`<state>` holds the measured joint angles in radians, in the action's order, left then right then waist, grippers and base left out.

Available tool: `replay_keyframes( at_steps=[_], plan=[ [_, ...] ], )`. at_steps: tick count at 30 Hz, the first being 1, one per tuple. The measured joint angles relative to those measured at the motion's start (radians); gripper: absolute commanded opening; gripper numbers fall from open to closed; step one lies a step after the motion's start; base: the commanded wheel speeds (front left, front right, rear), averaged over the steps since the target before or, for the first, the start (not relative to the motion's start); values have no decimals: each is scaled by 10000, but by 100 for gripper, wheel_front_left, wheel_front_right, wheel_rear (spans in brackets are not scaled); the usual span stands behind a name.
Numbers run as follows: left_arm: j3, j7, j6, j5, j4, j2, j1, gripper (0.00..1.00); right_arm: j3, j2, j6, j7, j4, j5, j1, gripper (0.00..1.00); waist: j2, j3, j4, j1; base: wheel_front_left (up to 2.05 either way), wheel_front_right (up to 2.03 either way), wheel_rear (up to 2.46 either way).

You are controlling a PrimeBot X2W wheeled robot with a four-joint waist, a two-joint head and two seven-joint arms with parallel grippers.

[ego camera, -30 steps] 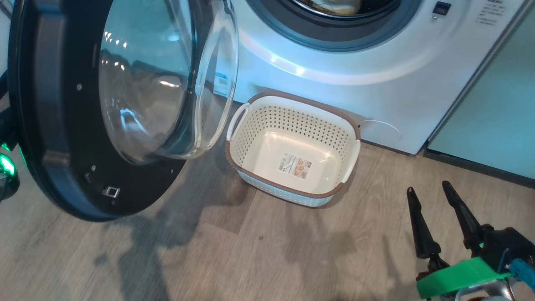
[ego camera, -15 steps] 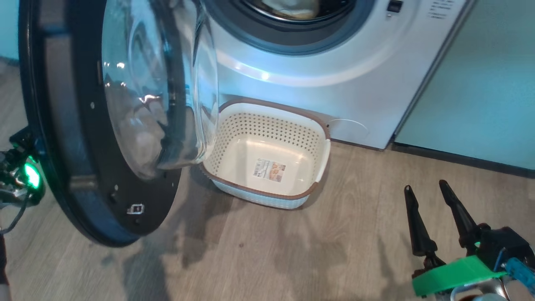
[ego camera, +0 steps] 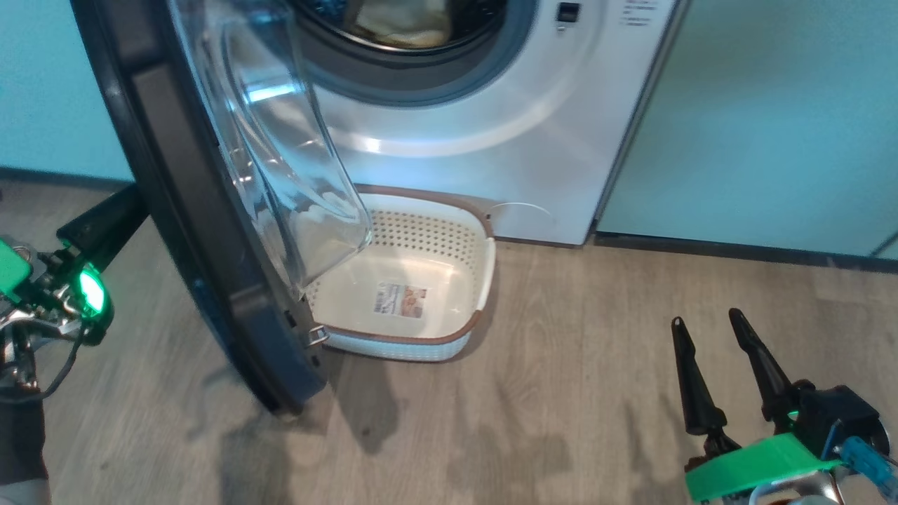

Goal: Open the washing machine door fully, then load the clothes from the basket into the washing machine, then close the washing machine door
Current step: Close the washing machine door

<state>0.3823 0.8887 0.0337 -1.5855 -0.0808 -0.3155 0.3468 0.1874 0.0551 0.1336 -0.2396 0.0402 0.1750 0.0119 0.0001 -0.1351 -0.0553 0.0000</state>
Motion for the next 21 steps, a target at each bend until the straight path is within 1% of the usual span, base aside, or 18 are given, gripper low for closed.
replay_keyframes(
  at_steps=[8, 10, 12, 19, 21],
  plan=[
    [-23, -182, 2, 21, -63, 171, 1, 0, 63, -12, 0, -82, 109, 184, 0, 100, 0, 95, 915, 0, 0, 0, 0],
    [-46, -188, 2, 23, -73, 199, 1, 0, 69, -13, 0, -82, 128, 196, 0, 100, 0, 100, 1033, 0, 0, 0, 0],
    [-105, -211, 67, 102, -115, 249, 14, 0, 69, -19, 0, -84, 146, 236, 1, 100, 0, 108, 1269, 0, 0, 0, 0],
    [-169, -443, 90, 211, -334, 330, 56, 0, 75, -25, 0, -102, 155, 357, 0, 100, 0, 101, 2044, 0, 0, 0, 0],
    [-165, -518, 171, 263, -441, 341, 115, 0, 69, -27, 0, -102, 150, 391, -1, 100, 0, 72, 2246, 0, 0, 0, 0]
  ],
)
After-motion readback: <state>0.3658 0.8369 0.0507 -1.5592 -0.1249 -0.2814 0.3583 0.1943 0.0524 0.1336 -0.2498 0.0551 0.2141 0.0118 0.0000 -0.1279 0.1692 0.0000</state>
